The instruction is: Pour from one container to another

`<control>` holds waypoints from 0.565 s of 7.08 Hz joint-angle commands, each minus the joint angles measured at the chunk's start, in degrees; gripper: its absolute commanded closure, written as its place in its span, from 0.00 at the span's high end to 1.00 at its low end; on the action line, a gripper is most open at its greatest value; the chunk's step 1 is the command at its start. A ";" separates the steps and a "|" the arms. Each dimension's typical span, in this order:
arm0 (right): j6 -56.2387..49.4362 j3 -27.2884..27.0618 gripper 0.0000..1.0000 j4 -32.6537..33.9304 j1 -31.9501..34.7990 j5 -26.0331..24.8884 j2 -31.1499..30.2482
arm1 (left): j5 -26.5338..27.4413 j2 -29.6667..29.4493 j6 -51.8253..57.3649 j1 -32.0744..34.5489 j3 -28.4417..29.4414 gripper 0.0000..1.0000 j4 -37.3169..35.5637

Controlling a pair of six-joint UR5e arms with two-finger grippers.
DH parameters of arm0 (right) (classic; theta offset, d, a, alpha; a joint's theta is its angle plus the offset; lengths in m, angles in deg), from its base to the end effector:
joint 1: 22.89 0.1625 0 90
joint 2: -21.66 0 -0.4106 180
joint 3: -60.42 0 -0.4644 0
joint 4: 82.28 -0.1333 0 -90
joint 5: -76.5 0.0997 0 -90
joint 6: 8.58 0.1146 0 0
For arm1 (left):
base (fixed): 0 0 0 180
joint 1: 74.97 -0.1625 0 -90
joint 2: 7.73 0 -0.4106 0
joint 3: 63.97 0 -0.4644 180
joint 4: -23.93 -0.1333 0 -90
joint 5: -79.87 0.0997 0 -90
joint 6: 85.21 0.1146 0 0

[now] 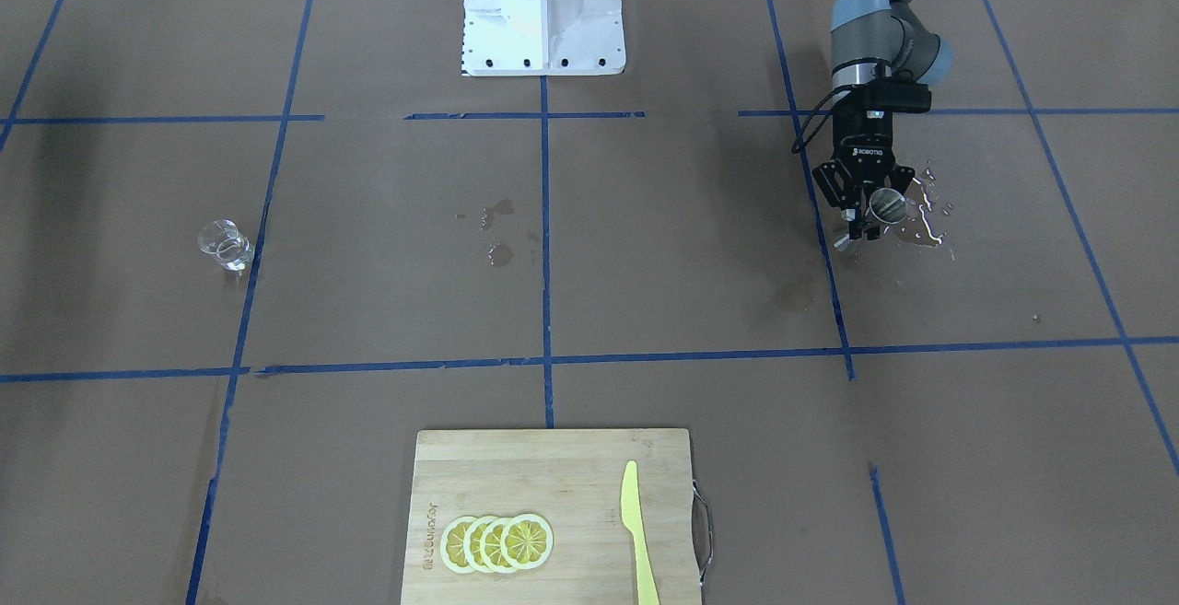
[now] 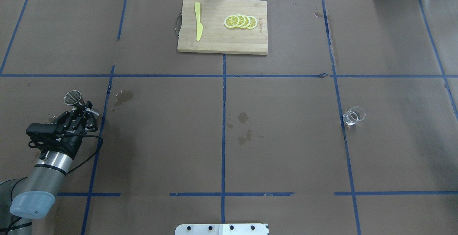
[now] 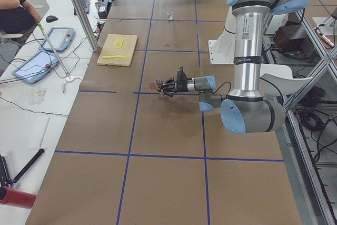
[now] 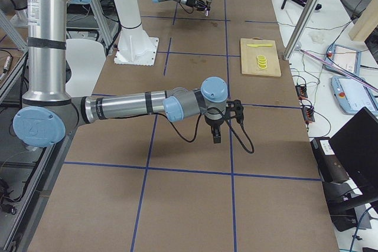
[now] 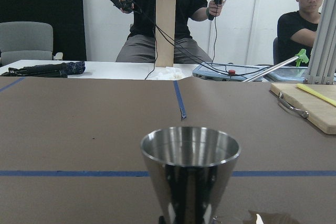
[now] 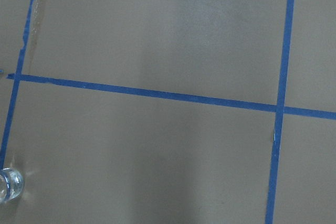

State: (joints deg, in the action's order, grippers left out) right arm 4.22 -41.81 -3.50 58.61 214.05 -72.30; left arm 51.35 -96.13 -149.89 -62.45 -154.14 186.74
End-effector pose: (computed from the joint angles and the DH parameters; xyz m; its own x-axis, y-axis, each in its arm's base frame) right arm -0.0332 -0.5522 0.5450 0.6463 -0.1282 0.7522 -0.0040 0.9852 0.1712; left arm 0.4730 -0.3447 0.5075 0.6737 0.0596 -0.7366 0.6950 0.2878 0.6589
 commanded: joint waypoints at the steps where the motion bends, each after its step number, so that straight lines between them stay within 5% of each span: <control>1: 0.12 -0.08 1.00 -1.42 -1.07 0.00 0.52 | 0.05 -0.28 5.23 -0.12 -0.97 0.00 3.37; 4: 14.64 -0.16 1.00 -18.94 -9.84 -1.57 0.53 | 0.05 -9.30 16.03 -0.30 -0.79 0.00 8.14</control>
State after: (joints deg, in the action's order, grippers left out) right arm 11.87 -41.98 -14.62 52.59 213.46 -71.79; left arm 51.39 -101.64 -138.46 -62.69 -154.91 193.94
